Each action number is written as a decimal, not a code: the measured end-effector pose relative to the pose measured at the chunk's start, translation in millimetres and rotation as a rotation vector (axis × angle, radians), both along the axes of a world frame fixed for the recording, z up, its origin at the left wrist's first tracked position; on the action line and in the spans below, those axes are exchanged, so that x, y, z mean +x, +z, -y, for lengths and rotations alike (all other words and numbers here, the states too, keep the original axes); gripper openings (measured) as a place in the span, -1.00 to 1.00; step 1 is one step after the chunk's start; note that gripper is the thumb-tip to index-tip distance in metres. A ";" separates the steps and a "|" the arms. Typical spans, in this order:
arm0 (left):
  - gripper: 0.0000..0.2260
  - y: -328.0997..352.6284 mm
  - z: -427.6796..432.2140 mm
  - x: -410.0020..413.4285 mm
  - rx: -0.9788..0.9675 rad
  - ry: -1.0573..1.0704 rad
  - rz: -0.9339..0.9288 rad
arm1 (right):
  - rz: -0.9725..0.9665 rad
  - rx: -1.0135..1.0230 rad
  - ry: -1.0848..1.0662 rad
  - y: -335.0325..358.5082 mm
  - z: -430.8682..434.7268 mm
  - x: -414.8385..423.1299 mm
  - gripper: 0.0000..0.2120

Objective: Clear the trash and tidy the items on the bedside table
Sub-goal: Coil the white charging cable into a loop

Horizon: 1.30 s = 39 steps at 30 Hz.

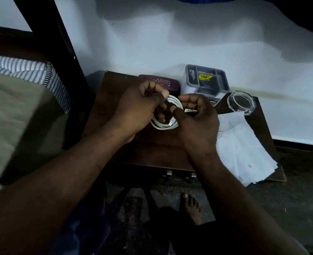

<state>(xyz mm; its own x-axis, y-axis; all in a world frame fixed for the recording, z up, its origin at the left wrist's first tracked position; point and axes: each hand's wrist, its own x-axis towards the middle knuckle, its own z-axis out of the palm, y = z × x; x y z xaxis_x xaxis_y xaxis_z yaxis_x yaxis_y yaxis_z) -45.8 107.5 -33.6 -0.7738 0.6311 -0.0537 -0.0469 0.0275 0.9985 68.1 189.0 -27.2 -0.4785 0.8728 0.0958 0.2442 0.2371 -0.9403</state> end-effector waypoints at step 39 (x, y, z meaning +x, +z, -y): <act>-0.86 13.1 11.0 -18.8 0.104 0.151 0.576 | -0.075 -0.345 0.190 -4.7 1.0 -9.3 -0.85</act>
